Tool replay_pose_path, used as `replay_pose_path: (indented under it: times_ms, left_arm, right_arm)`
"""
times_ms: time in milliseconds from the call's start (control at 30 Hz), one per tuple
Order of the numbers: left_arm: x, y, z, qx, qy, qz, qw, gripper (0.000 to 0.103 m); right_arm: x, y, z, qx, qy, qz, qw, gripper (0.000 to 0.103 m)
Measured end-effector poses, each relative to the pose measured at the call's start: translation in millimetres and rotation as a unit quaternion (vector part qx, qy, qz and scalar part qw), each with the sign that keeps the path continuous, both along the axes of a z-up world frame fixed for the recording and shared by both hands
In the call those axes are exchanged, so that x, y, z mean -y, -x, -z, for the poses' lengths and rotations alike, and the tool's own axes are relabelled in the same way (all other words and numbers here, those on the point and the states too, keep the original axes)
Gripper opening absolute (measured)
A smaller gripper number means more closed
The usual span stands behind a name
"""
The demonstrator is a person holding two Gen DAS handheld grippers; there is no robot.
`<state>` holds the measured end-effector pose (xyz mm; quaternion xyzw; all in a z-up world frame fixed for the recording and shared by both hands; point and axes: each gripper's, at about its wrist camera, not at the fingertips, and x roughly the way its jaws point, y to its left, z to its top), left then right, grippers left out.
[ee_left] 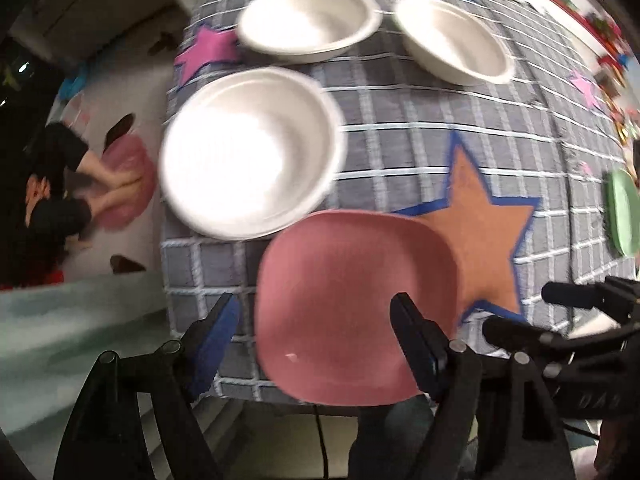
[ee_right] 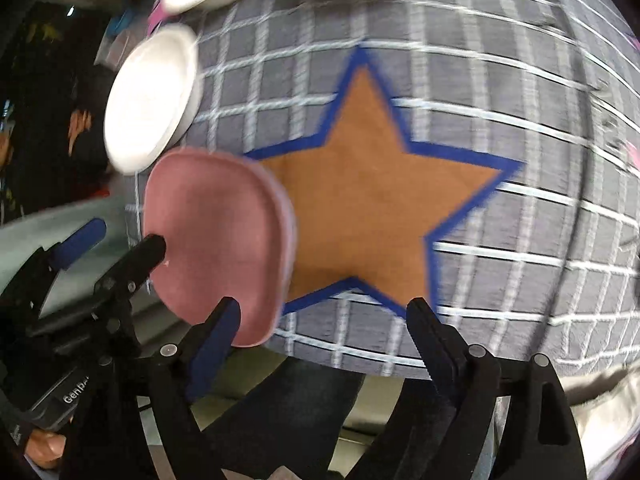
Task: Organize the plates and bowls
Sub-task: 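Lift the pink plate with the right gripper onto the blue plate, release, then move the right gripper to the green plate rim and close on it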
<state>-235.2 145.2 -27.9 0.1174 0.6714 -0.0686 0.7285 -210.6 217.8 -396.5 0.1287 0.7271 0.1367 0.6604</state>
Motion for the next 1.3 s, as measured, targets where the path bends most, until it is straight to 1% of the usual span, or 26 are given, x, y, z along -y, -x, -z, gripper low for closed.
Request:
replay_pose_path:
  times_ms: [133,200,233,267,333,433,500,533,633,767,967,1100,1300]
  left_arm:
    - [37.1,-1.3,-6.6,0.003,0.009,0.042,0.9991,0.081]
    - [48.1,-0.9,-10.9,0.002,0.013,0.058,0.9982,0.081]
    - [54.3,-0.8,-13.0,0.001,0.014,0.065,0.9978,0.081]
    - [62.3,0.1,-15.3,0.0,0.014,0.072,0.9973,0.081]
    - [72.4,-0.4,-18.6,-0.003,0.014,0.08,0.9967,0.081]
    - [91.9,-1.7,-18.0,-0.015,0.011,0.087,0.996,0.081]
    - [107.2,-1.2,-16.2,-0.022,0.003,0.092,0.9955,0.081]
    - [115.6,0.5,-15.0,-0.027,0.0,0.094,0.9953,0.081]
    - [149.2,8.5,-13.9,-0.04,-0.005,0.108,0.9933,0.081]
    - [188.9,14.7,-15.2,-0.047,-0.007,0.117,0.992,0.081]
    - [245.3,17.7,-18.7,-0.052,0.004,0.105,0.9931,0.081]
    - [280.9,24.6,-18.6,-0.055,0.005,0.11,0.9923,0.081]
    - [329.9,27.2,-13.9,-0.064,0.005,0.113,0.9915,0.081]
  right_arm:
    - [36.7,-2.0,-9.9,0.008,-0.001,0.054,0.999,0.086]
    - [52.9,-3.3,-13.8,0.011,0.004,0.079,0.997,0.086]
    - [70.3,1.8,-14.9,0.011,0.004,0.085,0.996,0.086]
    - [78.0,4.9,-10.9,0.012,0.004,0.094,0.995,0.086]
    - [92.9,12.3,-11.6,0.013,0.006,0.112,0.994,0.086]
    - [127.9,12.6,-6.1,0.015,0.009,0.134,0.991,0.086]
    - [155.4,20.3,5.0,0.018,0.009,0.143,0.99,0.086]
    - [177.7,27.0,7.2,0.018,0.009,0.147,0.989,0.086]
    - [228.6,40.7,5.4,0.014,0.01,0.161,0.987,0.086]
    - [286.1,38.3,5.3,0.017,0.019,0.173,0.985,0.086]
    - [373.9,31.2,-1.0,0.036,0.043,0.178,0.982,0.086]
    - [414.6,28.1,0.2,0.041,0.059,0.187,0.98,0.086]
    - [472.4,29.0,9.5,0.033,0.078,0.206,0.975,0.086]
